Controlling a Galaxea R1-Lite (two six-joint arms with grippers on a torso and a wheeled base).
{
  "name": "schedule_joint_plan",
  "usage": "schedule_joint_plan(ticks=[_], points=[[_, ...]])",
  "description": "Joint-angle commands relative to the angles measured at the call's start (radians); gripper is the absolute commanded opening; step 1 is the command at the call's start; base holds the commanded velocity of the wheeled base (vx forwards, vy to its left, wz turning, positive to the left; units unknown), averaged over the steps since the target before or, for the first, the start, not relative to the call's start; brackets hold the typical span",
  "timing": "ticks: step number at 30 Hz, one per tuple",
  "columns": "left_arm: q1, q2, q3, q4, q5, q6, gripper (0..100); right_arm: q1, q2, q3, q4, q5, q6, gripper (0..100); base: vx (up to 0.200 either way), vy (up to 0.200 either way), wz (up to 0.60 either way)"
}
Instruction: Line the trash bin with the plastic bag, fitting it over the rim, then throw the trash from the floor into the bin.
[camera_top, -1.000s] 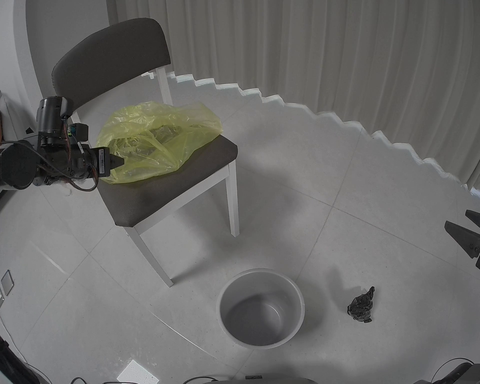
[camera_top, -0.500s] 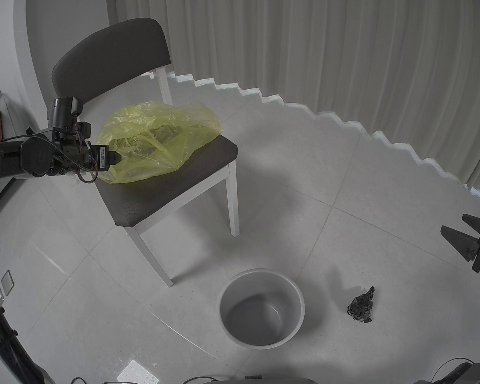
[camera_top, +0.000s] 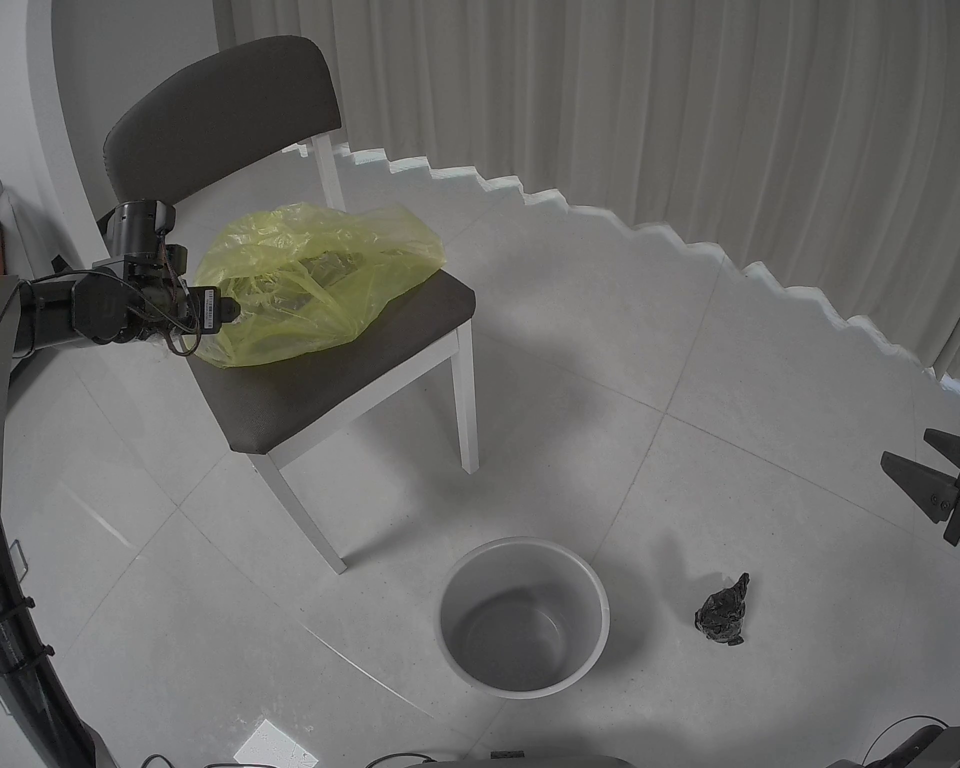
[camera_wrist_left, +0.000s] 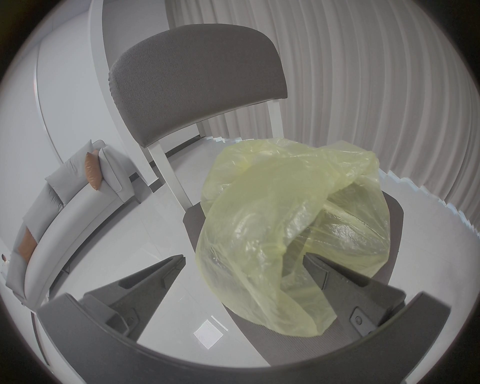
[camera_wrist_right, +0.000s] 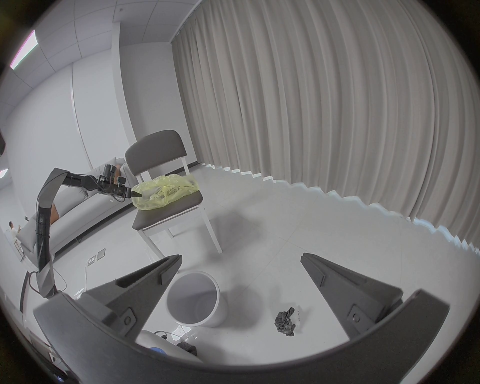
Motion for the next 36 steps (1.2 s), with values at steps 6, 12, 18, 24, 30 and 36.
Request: schedule_joint_plan(ticks=[6, 12, 18, 24, 30, 36], points=[[0.003, 0.059, -0.051, 0.011, 0.000, 0.014, 0, -0.002, 0.001, 0.000, -0.002, 0.001, 0.001, 100, 0.000, 0.000, 0.00], [0.003, 0.090, -0.066, 0.009, 0.003, 0.014, 0, -0.004, 0.004, 0.001, -0.002, 0.001, 0.001, 100, 0.000, 0.000, 0.00], [0.002, 0.067, -0.068, 0.009, 0.006, 0.012, 0, -0.007, 0.003, 0.000, -0.002, 0.002, 0.003, 100, 0.000, 0.000, 0.00], [-0.040, -0.139, 0.023, 0.021, -0.112, 0.009, 0, -0.010, -0.025, -0.002, -0.014, 0.102, 0.011, 100, 0.000, 0.000, 0.00], [-0.081, -0.368, 0.011, 0.205, -0.359, 0.014, 0, -0.010, -0.003, -0.011, -0.015, 0.168, 0.055, 100, 0.000, 0.000, 0.00], [-0.168, -0.496, -0.062, 0.442, -0.494, 0.017, 0, -0.002, 0.118, -0.120, -0.020, 0.185, 0.057, 100, 0.000, 0.000, 0.00]])
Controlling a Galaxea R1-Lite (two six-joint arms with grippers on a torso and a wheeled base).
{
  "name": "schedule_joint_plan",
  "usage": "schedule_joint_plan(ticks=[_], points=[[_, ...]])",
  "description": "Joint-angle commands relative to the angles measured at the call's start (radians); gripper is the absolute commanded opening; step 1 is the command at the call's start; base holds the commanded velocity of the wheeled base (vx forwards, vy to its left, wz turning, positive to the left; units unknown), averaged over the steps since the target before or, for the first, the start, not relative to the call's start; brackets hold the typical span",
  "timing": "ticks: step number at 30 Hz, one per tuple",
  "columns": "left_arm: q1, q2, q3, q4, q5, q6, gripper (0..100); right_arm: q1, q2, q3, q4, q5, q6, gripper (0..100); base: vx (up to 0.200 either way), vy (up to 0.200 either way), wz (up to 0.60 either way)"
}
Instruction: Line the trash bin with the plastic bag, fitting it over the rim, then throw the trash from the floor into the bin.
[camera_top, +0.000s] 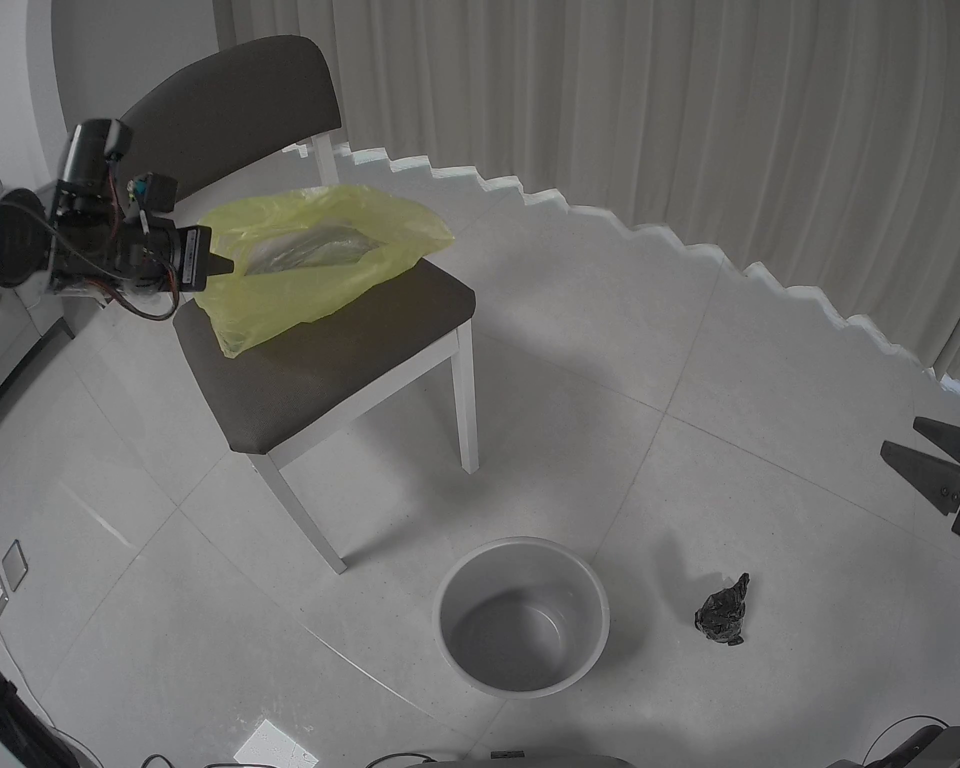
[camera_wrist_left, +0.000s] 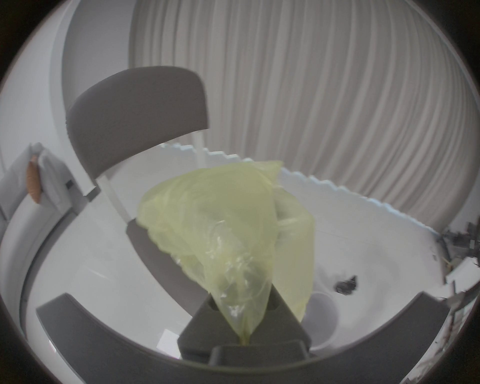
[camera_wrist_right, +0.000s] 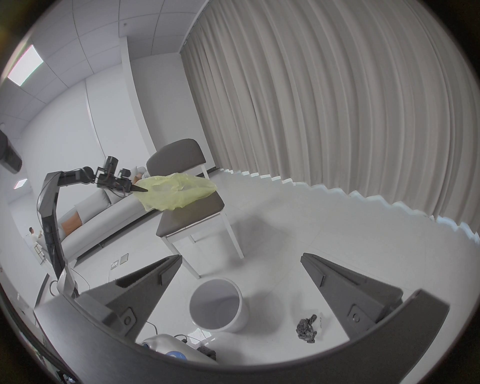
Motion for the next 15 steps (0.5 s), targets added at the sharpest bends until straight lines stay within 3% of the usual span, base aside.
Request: schedule_joint_plan(ticks=[1, 7, 15], points=[[-0.127, -0.231, -0.055, 0.148, -0.104, 0.010, 0, 0.009, 0.149, -0.134, -0.003, 0.041, 0.011, 100, 0.000, 0.000, 0.00], [-0.273, -0.308, -0.046, 0.294, -0.104, 0.077, 0, 0.009, 0.313, -0.268, -0.001, 0.046, 0.010, 100, 0.000, 0.000, 0.00], [-0.395, -0.331, 0.029, 0.324, -0.102, 0.088, 0, 0.009, 0.432, -0.375, 0.006, 0.049, 0.008, 100, 0.000, 0.000, 0.00]])
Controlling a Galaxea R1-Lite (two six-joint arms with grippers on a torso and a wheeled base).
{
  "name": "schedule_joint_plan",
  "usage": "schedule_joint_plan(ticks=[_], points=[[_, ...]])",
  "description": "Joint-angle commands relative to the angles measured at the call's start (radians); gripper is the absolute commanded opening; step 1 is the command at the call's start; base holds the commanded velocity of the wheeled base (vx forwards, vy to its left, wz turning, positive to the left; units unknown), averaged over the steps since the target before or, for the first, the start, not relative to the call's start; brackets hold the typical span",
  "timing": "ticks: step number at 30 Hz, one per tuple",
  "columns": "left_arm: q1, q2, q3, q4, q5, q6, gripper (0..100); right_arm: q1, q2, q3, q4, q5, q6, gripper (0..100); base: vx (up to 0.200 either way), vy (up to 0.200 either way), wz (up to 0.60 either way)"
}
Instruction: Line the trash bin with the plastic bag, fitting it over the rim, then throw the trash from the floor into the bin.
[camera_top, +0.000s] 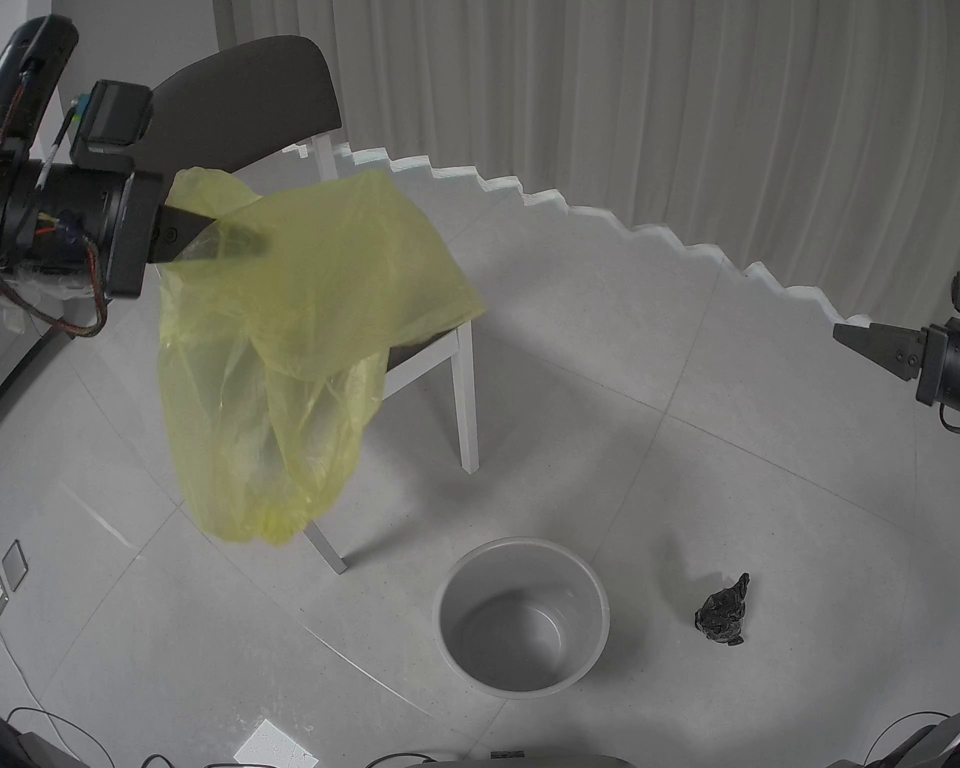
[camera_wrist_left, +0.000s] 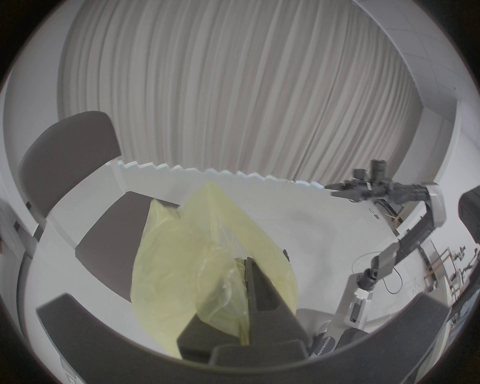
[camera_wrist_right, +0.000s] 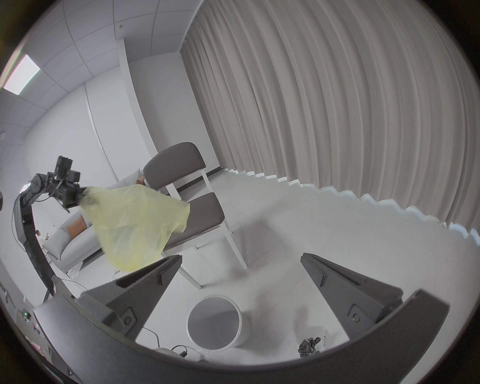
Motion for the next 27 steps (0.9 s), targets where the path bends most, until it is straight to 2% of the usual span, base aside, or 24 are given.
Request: schedule_joint_plan(ticks=[1, 8, 17, 23, 27], points=[[-0.081, -0.051, 0.074, 0.004, -0.002, 0.021, 0, 0.001, 0.124, -0.078, 0.006, 0.002, 0.000, 100, 0.000, 0.000, 0.00], [-0.122, -0.035, 0.162, -0.003, -0.003, 0.096, 0, 0.024, 0.171, -0.115, 0.006, 0.002, 0.000, 100, 0.000, 0.000, 0.00], [-0.260, -0.041, 0.229, -0.003, -0.022, 0.131, 0, 0.050, 0.300, -0.170, 0.004, 0.002, -0.007, 100, 0.000, 0.000, 0.00], [-0.288, -0.051, 0.247, 0.005, -0.095, 0.239, 0, 0.089, 0.371, -0.207, 0.002, 0.002, -0.007, 100, 0.000, 0.000, 0.00], [-0.295, -0.054, 0.244, 0.005, -0.100, 0.248, 0, 0.116, 0.389, -0.214, 0.002, 0.002, 0.000, 100, 0.000, 0.000, 0.00]])
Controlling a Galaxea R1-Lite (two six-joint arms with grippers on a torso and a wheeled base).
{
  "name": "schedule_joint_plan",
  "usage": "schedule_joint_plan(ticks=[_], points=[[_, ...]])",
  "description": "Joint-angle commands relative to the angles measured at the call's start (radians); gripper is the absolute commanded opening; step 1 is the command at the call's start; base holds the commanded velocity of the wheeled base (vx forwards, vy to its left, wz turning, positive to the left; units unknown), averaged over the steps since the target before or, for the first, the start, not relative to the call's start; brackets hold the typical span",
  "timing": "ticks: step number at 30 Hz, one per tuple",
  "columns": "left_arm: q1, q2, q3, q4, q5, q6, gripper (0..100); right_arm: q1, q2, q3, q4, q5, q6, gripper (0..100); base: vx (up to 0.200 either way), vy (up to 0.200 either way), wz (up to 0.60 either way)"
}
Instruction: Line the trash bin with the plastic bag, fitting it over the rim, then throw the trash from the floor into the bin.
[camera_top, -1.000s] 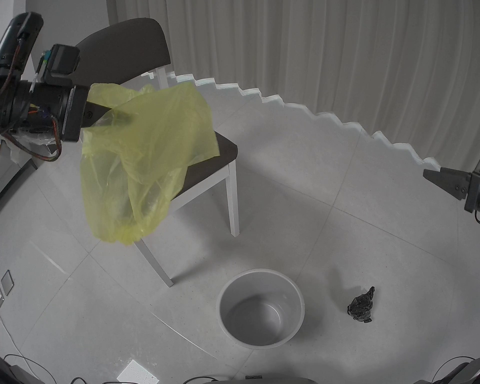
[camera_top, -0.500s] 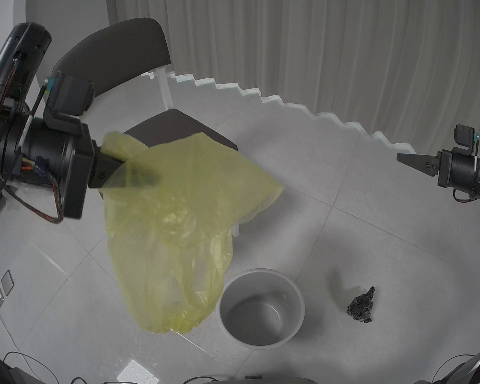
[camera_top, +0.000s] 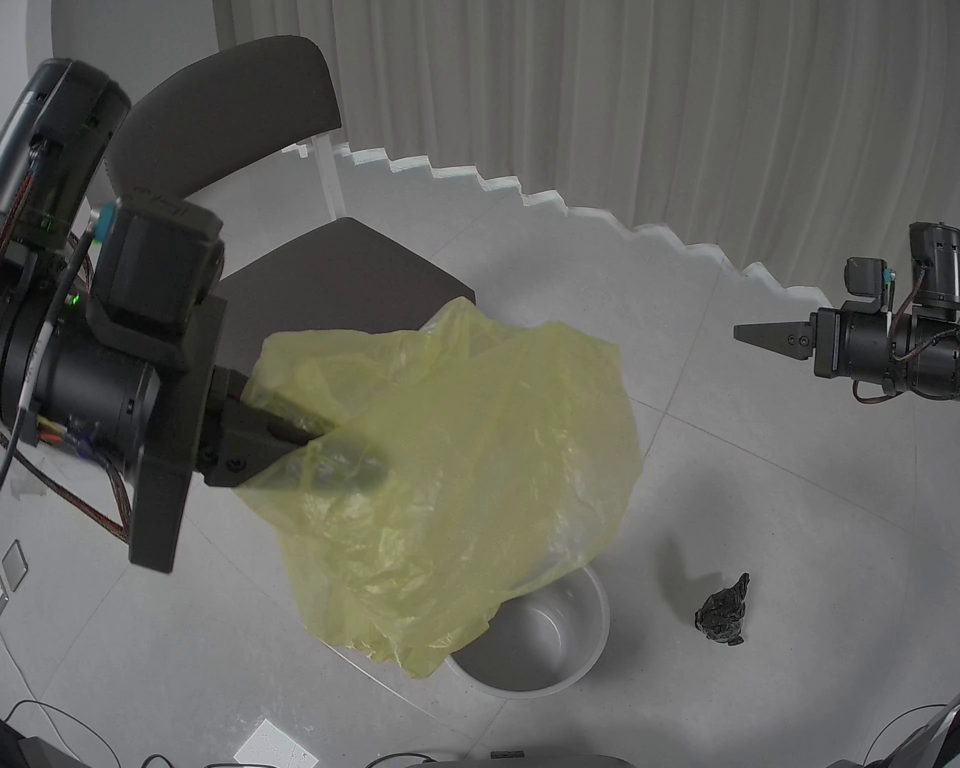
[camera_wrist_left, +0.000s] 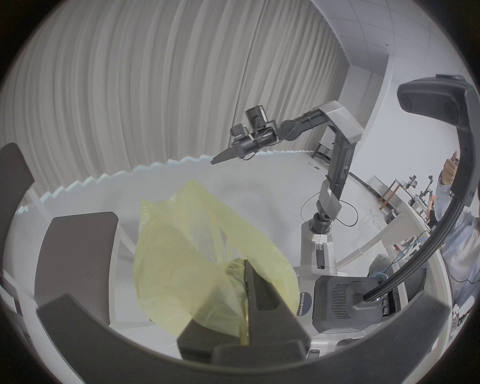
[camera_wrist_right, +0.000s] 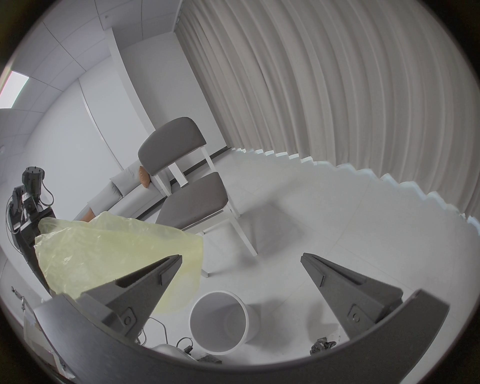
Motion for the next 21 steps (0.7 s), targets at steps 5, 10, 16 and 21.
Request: schedule_joint_plan(ticks=[5, 10, 16, 21], points=[[-0.018, -0.016, 0.016, -0.001, -0.006, 0.004, 0, 0.061, 0.061, -0.015, -0.005, -0.001, 0.006, 100, 0.000, 0.000, 0.00], [-0.018, -0.013, 0.016, -0.015, -0.018, 0.004, 0, 0.098, 0.062, -0.011, 0.004, -0.001, 0.007, 100, 0.000, 0.000, 0.00], [-0.020, -0.013, 0.016, -0.018, -0.017, 0.004, 0, 0.135, 0.050, 0.045, 0.021, -0.001, 0.006, 100, 0.000, 0.000, 0.00], [-0.018, -0.016, 0.016, -0.044, -0.018, 0.003, 0, 0.178, -0.010, 0.097, 0.121, -0.001, -0.005, 100, 0.000, 0.000, 0.00]])
